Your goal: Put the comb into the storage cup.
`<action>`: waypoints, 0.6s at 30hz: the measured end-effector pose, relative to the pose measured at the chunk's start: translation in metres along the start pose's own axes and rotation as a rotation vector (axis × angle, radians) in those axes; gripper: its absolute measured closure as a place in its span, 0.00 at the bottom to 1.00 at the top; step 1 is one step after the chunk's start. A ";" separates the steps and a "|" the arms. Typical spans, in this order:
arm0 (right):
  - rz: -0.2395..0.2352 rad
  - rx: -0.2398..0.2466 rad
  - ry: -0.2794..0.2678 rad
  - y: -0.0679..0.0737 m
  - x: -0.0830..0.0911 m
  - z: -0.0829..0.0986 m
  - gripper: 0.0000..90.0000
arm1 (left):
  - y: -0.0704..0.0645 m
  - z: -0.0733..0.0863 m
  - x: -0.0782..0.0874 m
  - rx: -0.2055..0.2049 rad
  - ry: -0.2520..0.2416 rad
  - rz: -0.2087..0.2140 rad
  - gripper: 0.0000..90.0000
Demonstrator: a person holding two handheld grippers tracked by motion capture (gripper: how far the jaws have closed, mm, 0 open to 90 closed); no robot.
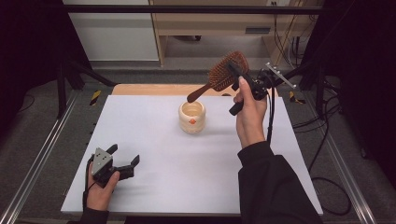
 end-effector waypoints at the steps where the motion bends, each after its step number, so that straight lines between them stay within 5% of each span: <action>1: -0.001 0.000 0.000 0.000 0.000 0.000 0.56 | 0.000 0.000 0.000 -0.002 0.000 0.000 0.04; 18: -0.005 0.012 -0.001 0.006 -0.006 0.002 0.56 | 0.000 0.000 0.000 0.001 0.000 -0.003 0.04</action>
Point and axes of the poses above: each handheld gripper's, and its own axes: x roughly backward along the jaws, z roughly out of its underside, y roughly to its left, the point moved 4 cm from there along -x, roughly forward along the jaws, and after that the axes turned 1 degree about x, right-handed, at the moved point
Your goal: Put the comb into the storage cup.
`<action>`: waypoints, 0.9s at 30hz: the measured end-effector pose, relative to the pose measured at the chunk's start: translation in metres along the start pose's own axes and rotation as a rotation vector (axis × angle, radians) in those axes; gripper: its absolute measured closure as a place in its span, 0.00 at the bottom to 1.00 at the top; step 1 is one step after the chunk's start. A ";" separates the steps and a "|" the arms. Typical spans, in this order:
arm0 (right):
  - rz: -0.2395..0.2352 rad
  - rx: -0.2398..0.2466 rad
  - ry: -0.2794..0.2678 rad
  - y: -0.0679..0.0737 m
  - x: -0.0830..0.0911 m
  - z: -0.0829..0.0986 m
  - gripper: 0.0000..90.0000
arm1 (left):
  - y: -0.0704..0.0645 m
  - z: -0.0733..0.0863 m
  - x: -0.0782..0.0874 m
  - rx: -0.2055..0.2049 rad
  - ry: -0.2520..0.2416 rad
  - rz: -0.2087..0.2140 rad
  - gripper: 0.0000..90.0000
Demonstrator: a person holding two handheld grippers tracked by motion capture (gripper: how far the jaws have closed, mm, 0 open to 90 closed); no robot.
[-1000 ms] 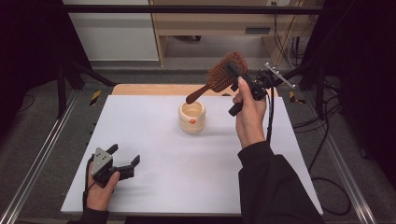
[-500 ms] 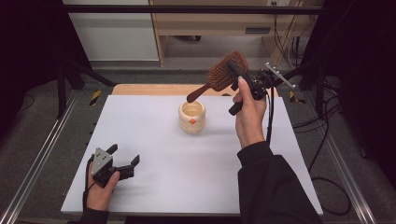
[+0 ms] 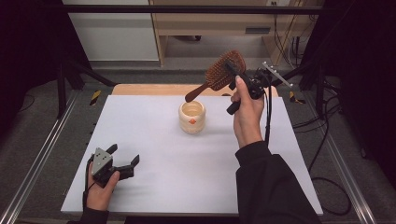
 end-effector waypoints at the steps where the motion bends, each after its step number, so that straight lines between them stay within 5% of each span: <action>1: -0.001 0.000 -0.002 0.001 0.000 -0.001 0.56 | 0.000 0.000 0.000 0.000 0.000 0.000 0.04; 27: 0.035 0.108 0.026 0.007 -0.006 -0.001 0.56 | 0.000 0.000 0.000 0.003 -0.006 -0.002 0.03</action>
Point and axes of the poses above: each handheld gripper's, and its own axes: x roughly backward along the jaws, z roughly out of its underside, y roughly to its left, the point moved 4 cm from there along -x, roughly forward along the jaws, and after that the axes turned 1 degree about x, right-handed, at the moved point
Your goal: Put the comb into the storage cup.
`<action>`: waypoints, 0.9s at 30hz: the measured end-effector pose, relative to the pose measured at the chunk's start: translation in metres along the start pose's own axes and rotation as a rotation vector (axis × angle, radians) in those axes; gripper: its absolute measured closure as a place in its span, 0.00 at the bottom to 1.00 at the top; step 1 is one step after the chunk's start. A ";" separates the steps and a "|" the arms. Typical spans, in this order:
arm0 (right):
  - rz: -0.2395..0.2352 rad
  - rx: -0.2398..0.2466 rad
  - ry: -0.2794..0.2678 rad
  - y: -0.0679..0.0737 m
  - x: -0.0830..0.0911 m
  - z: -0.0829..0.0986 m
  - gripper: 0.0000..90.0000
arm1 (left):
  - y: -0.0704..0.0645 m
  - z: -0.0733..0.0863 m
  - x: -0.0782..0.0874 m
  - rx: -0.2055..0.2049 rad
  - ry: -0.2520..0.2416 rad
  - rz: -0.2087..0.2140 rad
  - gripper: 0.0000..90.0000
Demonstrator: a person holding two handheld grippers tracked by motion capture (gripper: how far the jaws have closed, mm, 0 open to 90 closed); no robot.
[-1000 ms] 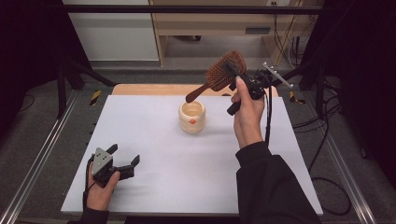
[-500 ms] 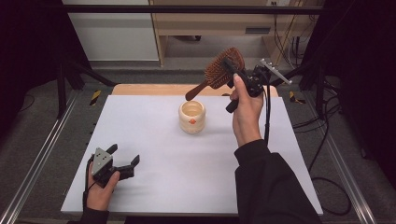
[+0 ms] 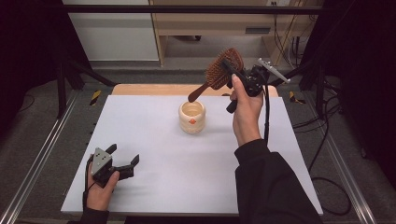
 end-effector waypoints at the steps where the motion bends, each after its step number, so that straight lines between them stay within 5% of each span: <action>1: 0.004 0.005 0.006 0.000 -0.001 0.001 0.56 | 0.000 0.000 0.000 0.000 0.000 0.000 0.03; 27: 0.045 0.094 0.151 -0.006 -0.029 0.038 0.56 | 0.001 0.000 0.000 0.003 -0.004 0.002 0.03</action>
Point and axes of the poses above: each handheld gripper's, and its own axes: x roughly backward along the jaws, z roughly out of its underside, y roughly to its left, the point moved 4 cm from there along -x, roughly forward along the jaws, and after that the axes turned 1 degree about x, right-handed, at the moved point
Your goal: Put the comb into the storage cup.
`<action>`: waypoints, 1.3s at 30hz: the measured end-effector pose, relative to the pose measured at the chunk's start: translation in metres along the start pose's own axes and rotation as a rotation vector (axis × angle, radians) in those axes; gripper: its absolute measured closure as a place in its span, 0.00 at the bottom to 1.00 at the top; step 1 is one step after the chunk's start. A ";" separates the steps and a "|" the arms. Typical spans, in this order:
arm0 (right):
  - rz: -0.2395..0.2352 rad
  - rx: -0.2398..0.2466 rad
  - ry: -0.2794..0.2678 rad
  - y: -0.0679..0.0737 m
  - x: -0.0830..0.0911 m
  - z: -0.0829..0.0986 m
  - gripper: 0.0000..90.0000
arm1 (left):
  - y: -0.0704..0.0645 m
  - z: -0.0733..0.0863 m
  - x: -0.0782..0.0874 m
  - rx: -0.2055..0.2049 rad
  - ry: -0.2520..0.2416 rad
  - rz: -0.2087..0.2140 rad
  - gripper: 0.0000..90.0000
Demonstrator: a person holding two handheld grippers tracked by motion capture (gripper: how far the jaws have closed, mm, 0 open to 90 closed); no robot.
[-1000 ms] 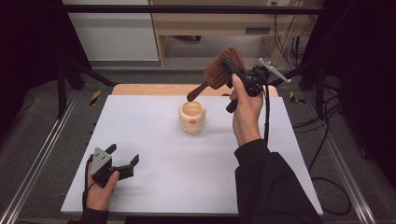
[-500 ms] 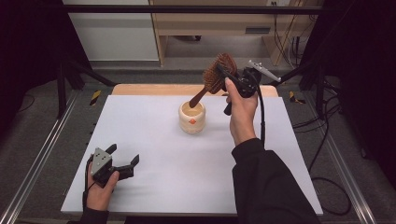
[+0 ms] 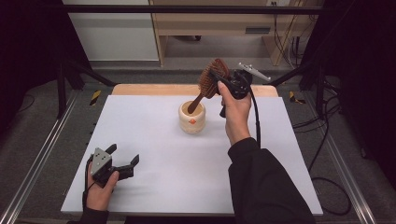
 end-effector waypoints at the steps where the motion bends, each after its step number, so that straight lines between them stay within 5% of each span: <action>1: 0.002 0.000 0.002 0.000 -0.001 0.001 0.56 | 0.000 0.000 0.000 -0.001 0.000 0.001 0.03; 39: 0.019 0.020 0.110 0.008 -0.030 0.042 0.55 | -0.001 0.000 -0.001 -0.001 0.009 0.004 0.03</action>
Point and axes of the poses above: each handheld gripper's, and its own axes: x roughly backward along the jaws, z roughly out of its underside, y roughly to its left, the point moved 4 cm from there along -x, roughly forward along the jaws, and after that the axes turned 1 degree about x, right-handed, at the moved point
